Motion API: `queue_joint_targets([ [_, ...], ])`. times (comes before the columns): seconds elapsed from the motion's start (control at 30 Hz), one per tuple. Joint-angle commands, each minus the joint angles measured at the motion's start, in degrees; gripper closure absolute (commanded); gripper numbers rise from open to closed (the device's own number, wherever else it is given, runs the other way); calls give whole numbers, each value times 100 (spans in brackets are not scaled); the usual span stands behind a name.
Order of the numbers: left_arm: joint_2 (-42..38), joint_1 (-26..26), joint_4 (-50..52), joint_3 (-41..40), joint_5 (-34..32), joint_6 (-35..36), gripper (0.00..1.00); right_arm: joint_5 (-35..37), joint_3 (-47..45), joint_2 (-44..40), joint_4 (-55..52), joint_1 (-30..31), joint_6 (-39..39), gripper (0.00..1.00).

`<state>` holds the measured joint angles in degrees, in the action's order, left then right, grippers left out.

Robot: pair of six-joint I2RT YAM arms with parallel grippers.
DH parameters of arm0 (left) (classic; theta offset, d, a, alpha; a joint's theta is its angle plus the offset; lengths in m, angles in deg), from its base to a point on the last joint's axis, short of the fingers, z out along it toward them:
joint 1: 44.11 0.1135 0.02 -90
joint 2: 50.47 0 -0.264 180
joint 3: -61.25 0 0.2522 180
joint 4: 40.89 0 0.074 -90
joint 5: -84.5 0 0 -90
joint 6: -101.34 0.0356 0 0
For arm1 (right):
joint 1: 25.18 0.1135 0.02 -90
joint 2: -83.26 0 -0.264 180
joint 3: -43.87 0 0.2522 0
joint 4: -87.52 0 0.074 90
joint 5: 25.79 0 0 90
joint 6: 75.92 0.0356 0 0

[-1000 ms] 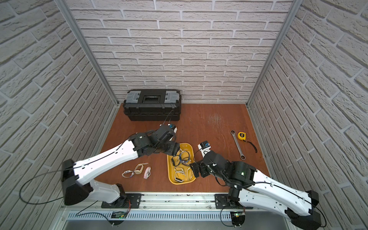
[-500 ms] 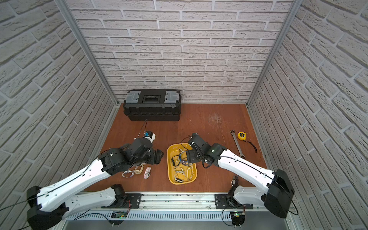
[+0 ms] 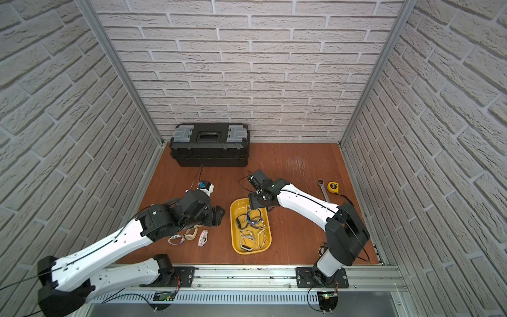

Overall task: Put the watch into the storage box
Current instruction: Adjust the watch in the storage box.

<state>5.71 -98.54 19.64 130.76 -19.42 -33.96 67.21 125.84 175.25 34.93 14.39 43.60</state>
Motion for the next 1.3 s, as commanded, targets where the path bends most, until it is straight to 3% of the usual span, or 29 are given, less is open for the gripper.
queue_joint_targets([
  [0.0,-61,3,-18,-98,-107,-73,14,-441,-39,-14,341,33,6,34],
  [0.4,-88,10,-114,-275,-129,-96,14,-655,-384,25,713,212,325,42],
  [1.07,-406,38,-25,-570,-215,-216,13,-778,-626,173,842,665,833,43],
  [1.27,-485,47,28,-543,-266,-213,13,-466,-604,-154,662,723,830,43],
])
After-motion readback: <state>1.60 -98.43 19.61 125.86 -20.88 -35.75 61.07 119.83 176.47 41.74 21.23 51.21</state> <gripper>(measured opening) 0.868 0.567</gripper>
